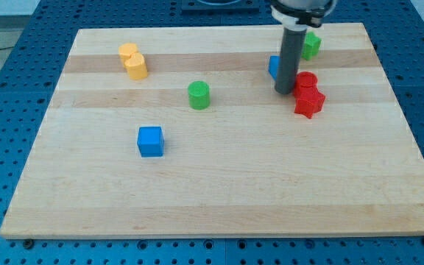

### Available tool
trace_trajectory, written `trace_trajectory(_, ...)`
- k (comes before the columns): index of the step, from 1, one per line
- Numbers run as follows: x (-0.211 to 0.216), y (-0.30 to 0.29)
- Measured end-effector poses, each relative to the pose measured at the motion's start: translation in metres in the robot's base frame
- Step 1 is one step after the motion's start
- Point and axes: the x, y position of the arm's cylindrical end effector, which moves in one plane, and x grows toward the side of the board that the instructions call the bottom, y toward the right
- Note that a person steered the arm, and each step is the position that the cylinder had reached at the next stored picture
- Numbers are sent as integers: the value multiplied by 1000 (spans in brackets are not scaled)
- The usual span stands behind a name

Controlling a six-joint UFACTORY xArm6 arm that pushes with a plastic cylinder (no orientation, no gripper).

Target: Place the blue triangle above the green circle

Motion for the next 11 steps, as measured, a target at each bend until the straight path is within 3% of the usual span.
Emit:
trace_trajectory(5,-80,-1)
trace_trajectory(11,-51,-144)
